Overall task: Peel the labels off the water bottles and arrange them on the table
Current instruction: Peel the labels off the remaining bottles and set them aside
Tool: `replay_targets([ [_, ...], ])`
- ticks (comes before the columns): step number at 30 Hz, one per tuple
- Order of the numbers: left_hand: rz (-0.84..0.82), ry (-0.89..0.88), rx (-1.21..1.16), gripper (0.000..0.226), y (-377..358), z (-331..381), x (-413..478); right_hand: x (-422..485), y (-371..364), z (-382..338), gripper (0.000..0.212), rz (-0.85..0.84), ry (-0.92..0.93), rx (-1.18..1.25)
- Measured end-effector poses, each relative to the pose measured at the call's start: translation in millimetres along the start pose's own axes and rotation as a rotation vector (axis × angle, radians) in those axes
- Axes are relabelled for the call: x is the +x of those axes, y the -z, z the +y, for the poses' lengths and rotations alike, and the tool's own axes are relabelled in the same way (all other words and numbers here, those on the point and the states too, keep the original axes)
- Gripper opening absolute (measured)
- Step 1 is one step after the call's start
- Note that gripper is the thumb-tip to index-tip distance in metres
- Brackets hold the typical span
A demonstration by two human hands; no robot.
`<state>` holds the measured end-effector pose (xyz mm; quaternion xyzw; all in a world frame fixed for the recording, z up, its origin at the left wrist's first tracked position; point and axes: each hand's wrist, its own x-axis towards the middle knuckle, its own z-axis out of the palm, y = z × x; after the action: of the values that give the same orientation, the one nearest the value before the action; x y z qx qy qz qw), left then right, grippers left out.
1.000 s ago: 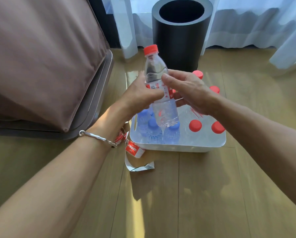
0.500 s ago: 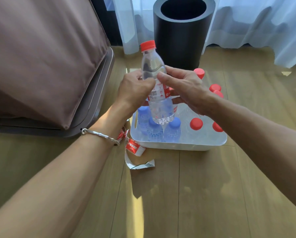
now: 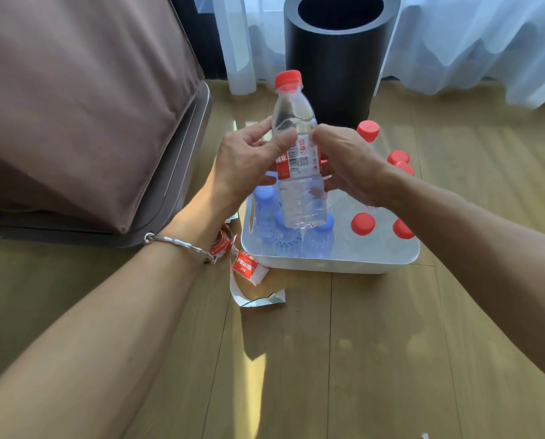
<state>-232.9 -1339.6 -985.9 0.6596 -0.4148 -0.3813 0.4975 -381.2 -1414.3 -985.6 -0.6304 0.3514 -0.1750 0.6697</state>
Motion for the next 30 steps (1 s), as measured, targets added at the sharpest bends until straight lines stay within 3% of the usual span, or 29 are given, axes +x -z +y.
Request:
replay_targets([
  [4, 0.025, 0.038, -0.130, 0.034, -4.5, 2.3, -0.2, 1.8, 1.6, -2.4, 0.027, 0.047, 0.034, -0.173],
  [7, 0.015, 0.091, -0.133, 0.054, -2.8, 1.5, 2.3, 0.3, 4.2, -4.1, 0.023, 0.033, 0.029, -0.280],
  [9, -0.010, 0.113, -0.092, 0.054, -1.9, 2.6, 2.3, -0.3, 3.1, -6.0, 0.021, 0.024, 0.015, -0.260],
  [12, -0.023, 0.098, -0.061, 0.022, -4.3, 7.1, 0.6, 1.9, 2.0, -9.0, 0.021, 0.023, 0.008, -0.252],
  [14, -0.020, 0.071, -0.043, 0.016, -5.1, 8.1, 0.1, 2.5, 1.4, -8.5, 0.022, 0.013, -0.002, -0.235],
  [22, -0.031, 0.064, -0.029, 0.021, 0.7, 4.9, -4.8, -1.6, 3.2, -0.9, 0.023, -0.058, -0.009, -0.166],
  [30, 0.014, 0.084, -0.078, 0.023, 0.5, 9.0, -5.5, -1.2, -0.7, -5.9, 0.019, 0.031, 0.036, -0.178],
])
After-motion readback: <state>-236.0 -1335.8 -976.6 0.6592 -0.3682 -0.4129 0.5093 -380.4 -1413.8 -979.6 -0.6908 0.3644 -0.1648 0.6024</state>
